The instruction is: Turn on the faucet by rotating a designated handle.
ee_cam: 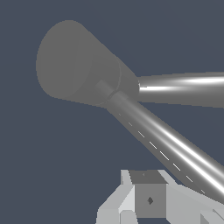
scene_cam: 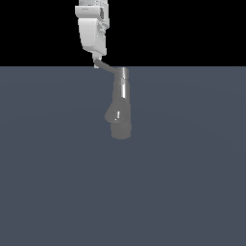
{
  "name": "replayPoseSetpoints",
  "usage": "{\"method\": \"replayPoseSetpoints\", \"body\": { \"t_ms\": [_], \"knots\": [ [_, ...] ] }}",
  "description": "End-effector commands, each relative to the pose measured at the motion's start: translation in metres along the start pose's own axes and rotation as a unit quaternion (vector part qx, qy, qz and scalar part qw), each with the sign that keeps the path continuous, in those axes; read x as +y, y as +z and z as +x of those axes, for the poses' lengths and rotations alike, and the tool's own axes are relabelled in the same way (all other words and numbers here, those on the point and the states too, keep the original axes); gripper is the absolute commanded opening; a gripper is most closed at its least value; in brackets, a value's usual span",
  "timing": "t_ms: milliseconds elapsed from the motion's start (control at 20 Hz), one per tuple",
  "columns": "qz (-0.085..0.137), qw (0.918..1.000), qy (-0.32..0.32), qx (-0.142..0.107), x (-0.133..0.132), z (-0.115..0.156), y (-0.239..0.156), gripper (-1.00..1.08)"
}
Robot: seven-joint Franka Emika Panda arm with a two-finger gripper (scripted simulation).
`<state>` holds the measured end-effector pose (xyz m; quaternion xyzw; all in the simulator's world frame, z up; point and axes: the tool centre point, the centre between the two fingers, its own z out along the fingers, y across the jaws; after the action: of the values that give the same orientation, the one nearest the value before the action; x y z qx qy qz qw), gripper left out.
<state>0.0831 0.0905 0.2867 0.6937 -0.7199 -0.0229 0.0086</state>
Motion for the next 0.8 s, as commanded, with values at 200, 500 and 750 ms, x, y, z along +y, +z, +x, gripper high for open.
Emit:
{"method": "replayPoseSetpoints", "body": {
  "t_ms": [200,500,750],
  "knots": [
    [-0.006,1.0,0.002,0.001,0.018,0.017,-0.004,-1.0],
    [-0.007,1.0,0.0,0.001,0.034,0.03,-0.01,-1.0],
    [-0.008,1.0,-0.001,0.001,0.045,0.038,-0.014,-1.0]
  ]
}}
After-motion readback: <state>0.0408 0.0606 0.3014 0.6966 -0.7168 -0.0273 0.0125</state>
